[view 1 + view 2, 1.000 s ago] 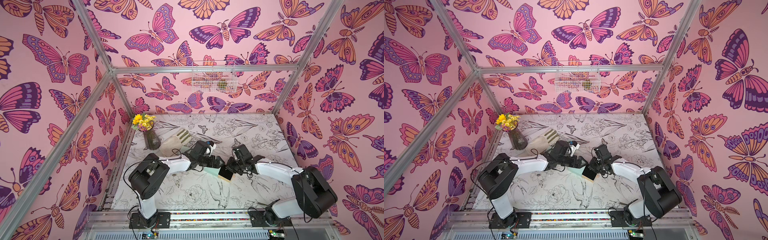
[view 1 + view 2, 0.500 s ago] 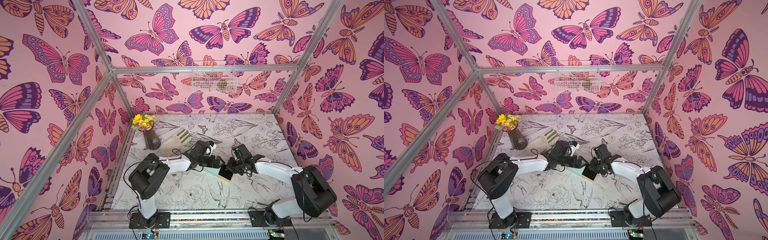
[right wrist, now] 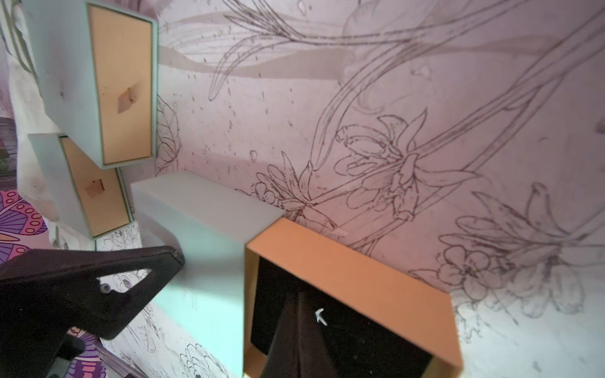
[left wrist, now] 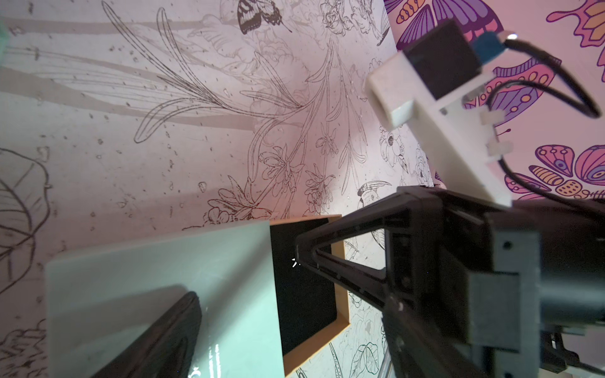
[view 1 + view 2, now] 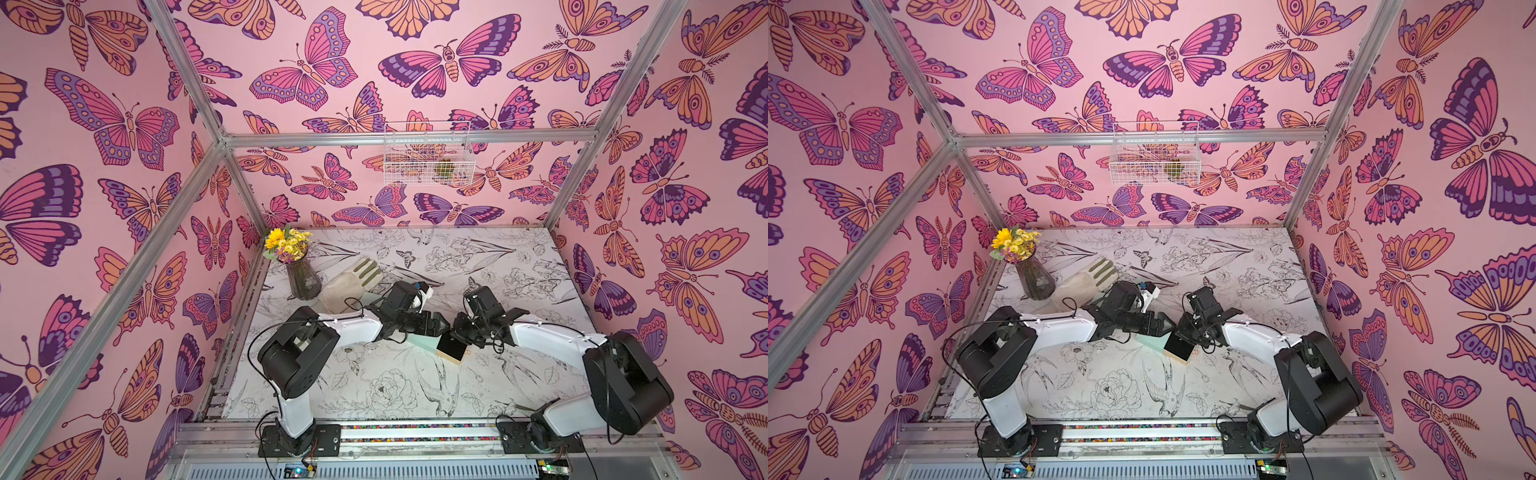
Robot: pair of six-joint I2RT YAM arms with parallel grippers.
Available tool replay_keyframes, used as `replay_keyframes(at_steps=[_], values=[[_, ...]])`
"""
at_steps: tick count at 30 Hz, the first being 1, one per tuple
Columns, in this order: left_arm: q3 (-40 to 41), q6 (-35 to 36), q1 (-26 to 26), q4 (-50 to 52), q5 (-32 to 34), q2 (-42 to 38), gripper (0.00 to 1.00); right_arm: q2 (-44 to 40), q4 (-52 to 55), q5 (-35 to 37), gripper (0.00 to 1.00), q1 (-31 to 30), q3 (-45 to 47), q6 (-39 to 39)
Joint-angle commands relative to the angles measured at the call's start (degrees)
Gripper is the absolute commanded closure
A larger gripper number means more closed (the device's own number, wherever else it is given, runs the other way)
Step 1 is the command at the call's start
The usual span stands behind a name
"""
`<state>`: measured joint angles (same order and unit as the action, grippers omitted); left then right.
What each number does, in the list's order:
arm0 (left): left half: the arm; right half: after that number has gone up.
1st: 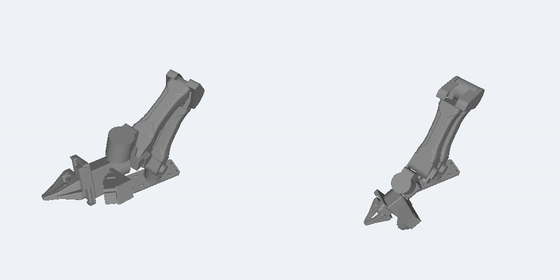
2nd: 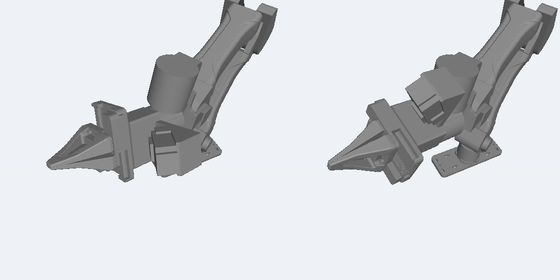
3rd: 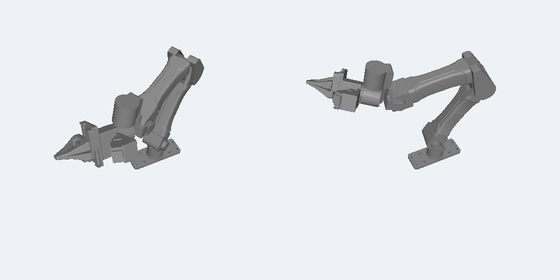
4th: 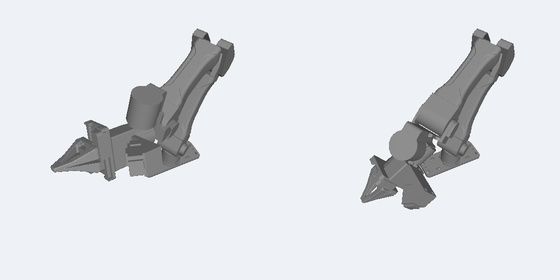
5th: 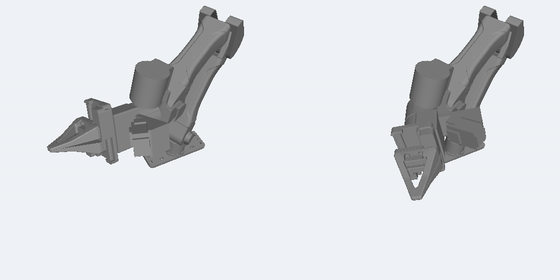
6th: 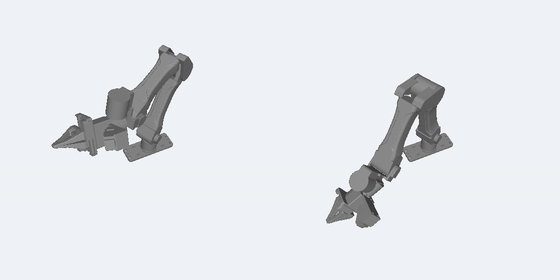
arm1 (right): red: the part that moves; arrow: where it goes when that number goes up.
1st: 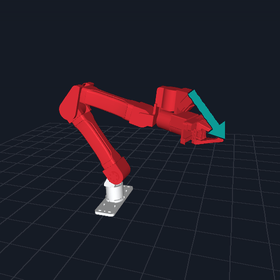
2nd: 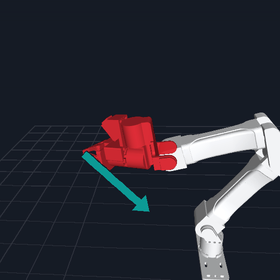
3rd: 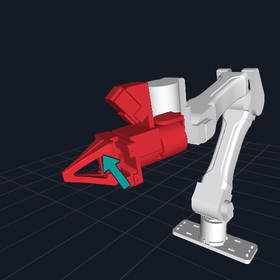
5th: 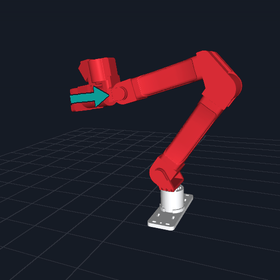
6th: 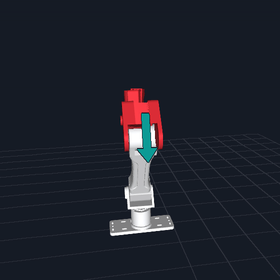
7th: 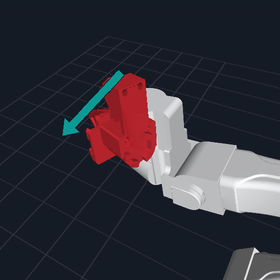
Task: Place the earrings into the drawer-style jewelry box
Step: Insert the earring into the inner lining, then pick up the earring from the center of the board.
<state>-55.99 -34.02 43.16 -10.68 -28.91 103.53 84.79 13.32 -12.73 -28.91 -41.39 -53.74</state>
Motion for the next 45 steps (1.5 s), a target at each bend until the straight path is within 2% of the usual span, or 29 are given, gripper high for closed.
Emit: replay_keyframes(at_steps=[1, 7, 13, 19, 23, 29, 36, 38, 42, 45], values=[[1.24, -0.17, 0.79, 6.61, 0.52, 3.29, 0.11, 0.9, 1.08, -0.11, 0.97, 0.17, -1.07, 0.73], [0.72, -0.92, 0.85, 6.58, 0.77, 1.59, 0.11, -2.14, 1.75, -0.03, 0.96, 0.17, -1.08, 2.3], [-0.5, -2.11, 0.2, 6.57, 1.79, -6.18, 0.11, -10.21, 5.0, 0.83, 0.91, -0.33, -1.51, 7.67], [6.28, -1.2, -0.68, 10.2, 5.12, -17.8, 0.1, -11.86, 12.52, 0.15, 0.91, -5.22, -3.3, 14.18], [12.65, -1.77, -0.79, 13.09, 5.35, -24.24, 0.1, -12.13, 17.87, 1.54, 0.9, -11.03, -4.72, 17.0], [21.56, -4.15, -0.79, 13.98, 5.36, -32.5, 0.1, -7.58, 20.77, 3.79, 0.9, -19.28, -6.81, 17.09], [24.37, -4.72, -1.3, 13.27, 2.64, -32.91, 0.1, 1.27, 21.41, 3.16, 0.85, -23.45, -11.85, 17.69], [25.89, -5.76, -2.23, 10.83, 1.82, -33.09, 0.1, 3.92, 22.75, 3.35, 0.84, -23.65, -13.96, 17.94], [32.2, -11.01, -6.93, -0.19, -3.47, -33.12, 0.11, 8.93, 25.72, 4.75, 0.81, -24.57, -18.24, 18.56], [34.14, -11.78, -9.02, -3.38, -5.66, -32.53, 0.11, 11.34, 27.07, 4.87, 0.8, -25.18, -20.51, 19.37]])
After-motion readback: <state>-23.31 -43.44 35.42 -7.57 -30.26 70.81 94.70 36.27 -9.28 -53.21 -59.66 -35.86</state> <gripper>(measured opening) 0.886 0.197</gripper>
